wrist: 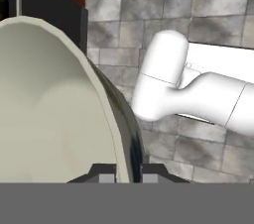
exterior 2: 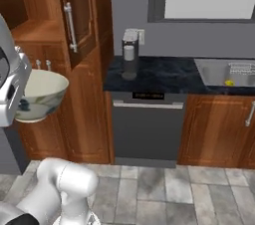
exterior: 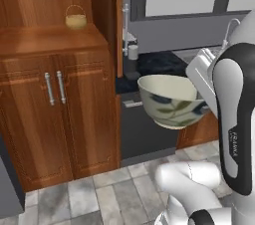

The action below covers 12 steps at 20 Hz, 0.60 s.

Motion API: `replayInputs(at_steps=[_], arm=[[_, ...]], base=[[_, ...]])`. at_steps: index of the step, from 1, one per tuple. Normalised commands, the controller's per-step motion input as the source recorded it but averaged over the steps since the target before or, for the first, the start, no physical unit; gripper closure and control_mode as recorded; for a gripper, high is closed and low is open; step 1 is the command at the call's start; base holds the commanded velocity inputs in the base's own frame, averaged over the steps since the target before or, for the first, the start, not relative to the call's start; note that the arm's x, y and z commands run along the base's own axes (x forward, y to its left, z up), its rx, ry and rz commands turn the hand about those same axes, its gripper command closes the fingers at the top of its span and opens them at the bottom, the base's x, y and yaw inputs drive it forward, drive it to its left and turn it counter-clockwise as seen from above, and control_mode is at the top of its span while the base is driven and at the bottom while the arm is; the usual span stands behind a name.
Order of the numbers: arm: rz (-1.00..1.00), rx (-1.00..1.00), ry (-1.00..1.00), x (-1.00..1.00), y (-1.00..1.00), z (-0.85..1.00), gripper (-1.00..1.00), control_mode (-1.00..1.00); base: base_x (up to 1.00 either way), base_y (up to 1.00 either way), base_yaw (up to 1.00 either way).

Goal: Pick the mug and place it in the sink. Pick the bowl and place it in the open cabinet and then close the cabinet.

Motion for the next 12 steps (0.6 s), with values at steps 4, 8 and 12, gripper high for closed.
replayInputs(at_steps=[4,8,12], arm=[[0.00,0.00,0.00,0.00,0.00,0.00,1.00,1.00],[0.00,0.00,0.00,0.00,0.00,0.00,1.00,1.00],[0.00,0.00,0.00,0.00,0.00,0.00,1.00,1.00]], base=[[-0.64,1.00,-0.12],[-0.02,1.00,-0.06],[0.73,0.24,0.01]])
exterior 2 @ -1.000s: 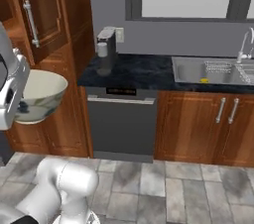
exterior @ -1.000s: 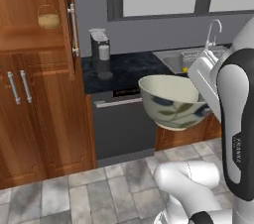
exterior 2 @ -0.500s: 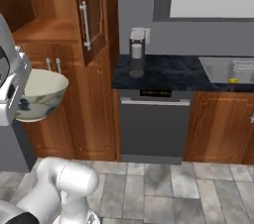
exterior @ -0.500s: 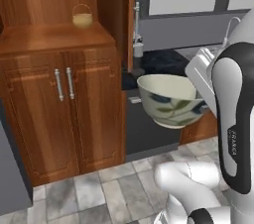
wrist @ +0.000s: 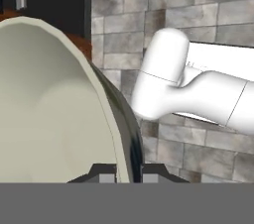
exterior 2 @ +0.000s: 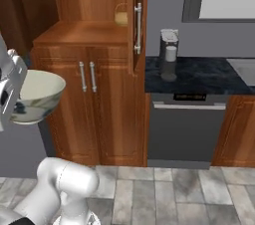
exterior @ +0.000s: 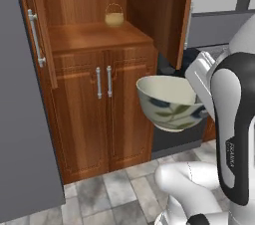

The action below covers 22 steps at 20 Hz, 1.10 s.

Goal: Pick the mug and place it in the sink. Pick the bowl and place it in the open cabinet and then close the cabinet.

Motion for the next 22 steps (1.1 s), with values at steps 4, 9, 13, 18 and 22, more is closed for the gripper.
replayInputs(at_steps=[4,9,13,18,22], arm=[[0.00,0.00,0.00,0.00,0.00,0.00,1.00,1.00],[0.00,0.00,0.00,0.00,0.00,0.00,1.00,1.00],[0.00,0.00,0.00,0.00,0.00,0.00,1.00,1.00],[0.00,0.00,0.00,0.00,0.00,0.00,1.00,1.00],[0.00,0.00,0.00,0.00,0.00,0.00,1.00,1.00]], base=[[0.36,-0.24,0.04],[0.25,0.09,0.00],[0.49,0.22,0.00],[0.38,-0.10,0.00],[0.09,0.03,0.00]])
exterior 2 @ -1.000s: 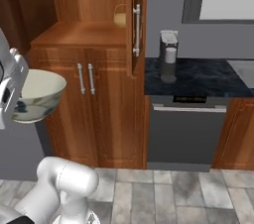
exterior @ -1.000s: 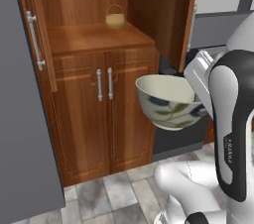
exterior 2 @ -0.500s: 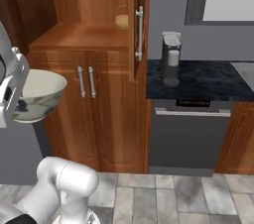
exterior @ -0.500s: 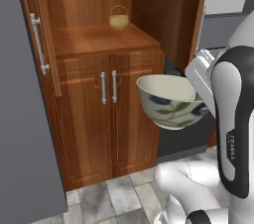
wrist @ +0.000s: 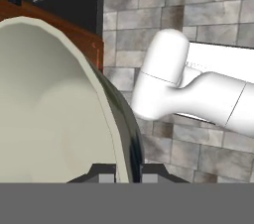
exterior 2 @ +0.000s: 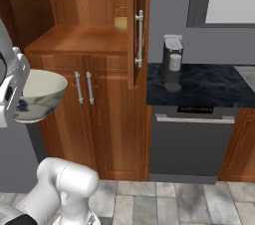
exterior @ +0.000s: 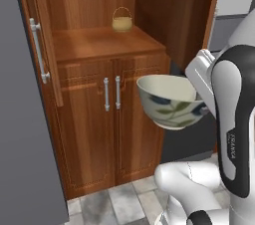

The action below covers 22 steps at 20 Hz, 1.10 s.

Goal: Pick the mug and place it in the sink. Pick the bowl and place it in the open cabinet and then close the cabinet.

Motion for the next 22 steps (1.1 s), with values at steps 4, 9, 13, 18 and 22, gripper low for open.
replayInputs(at_steps=[4,9,13,18,22], arm=[[0.00,0.00,0.00,0.00,0.00,0.00,1.00,1.00],[0.00,0.00,0.00,0.00,0.00,0.00,1.00,1.00],[0.00,0.00,0.00,0.00,0.00,0.00,1.00,1.00],[0.00,0.00,0.00,0.00,0.00,0.00,1.00,1.00],[0.00,0.00,0.00,0.00,0.00,0.00,1.00,1.00]], base=[[0.28,0.04,0.00],[0.71,0.02,0.00],[0.54,0.23,0.00],[0.48,0.12,0.00],[0.58,0.09,0.00]])
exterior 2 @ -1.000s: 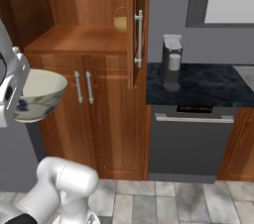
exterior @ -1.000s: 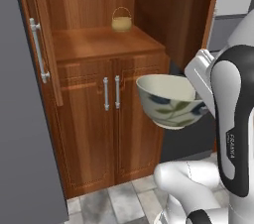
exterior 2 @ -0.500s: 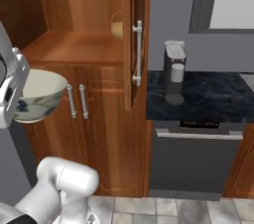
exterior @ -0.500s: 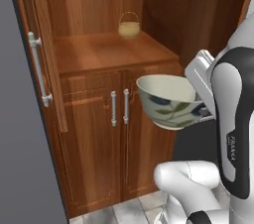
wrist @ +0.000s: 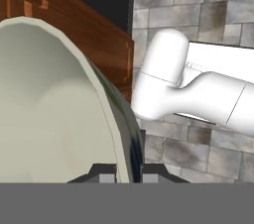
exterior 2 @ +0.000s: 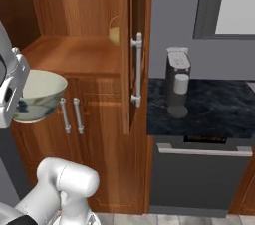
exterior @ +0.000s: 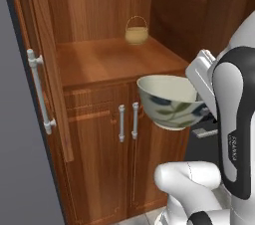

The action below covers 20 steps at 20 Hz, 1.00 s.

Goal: Pick the mug and place it in the sink. Pick the bowl and place it in the open cabinet and then close the cabinet.

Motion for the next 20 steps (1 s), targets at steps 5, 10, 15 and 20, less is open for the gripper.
replayInputs(at_steps=[5,10,15,20], arm=[[0.00,0.00,0.00,0.00,0.00,0.00,1.00,1.00],[0.00,0.00,0.00,0.00,0.00,0.00,1.00,1.00],[0.00,0.00,0.00,0.00,0.00,0.00,1.00,1.00],[0.00,0.00,0.00,0.00,0.00,0.00,1.00,1.00]], base=[[0.44,0.15,0.02],[0.06,0.09,0.10],[0.03,0.01,0.12],[0.11,0.03,0.12]])
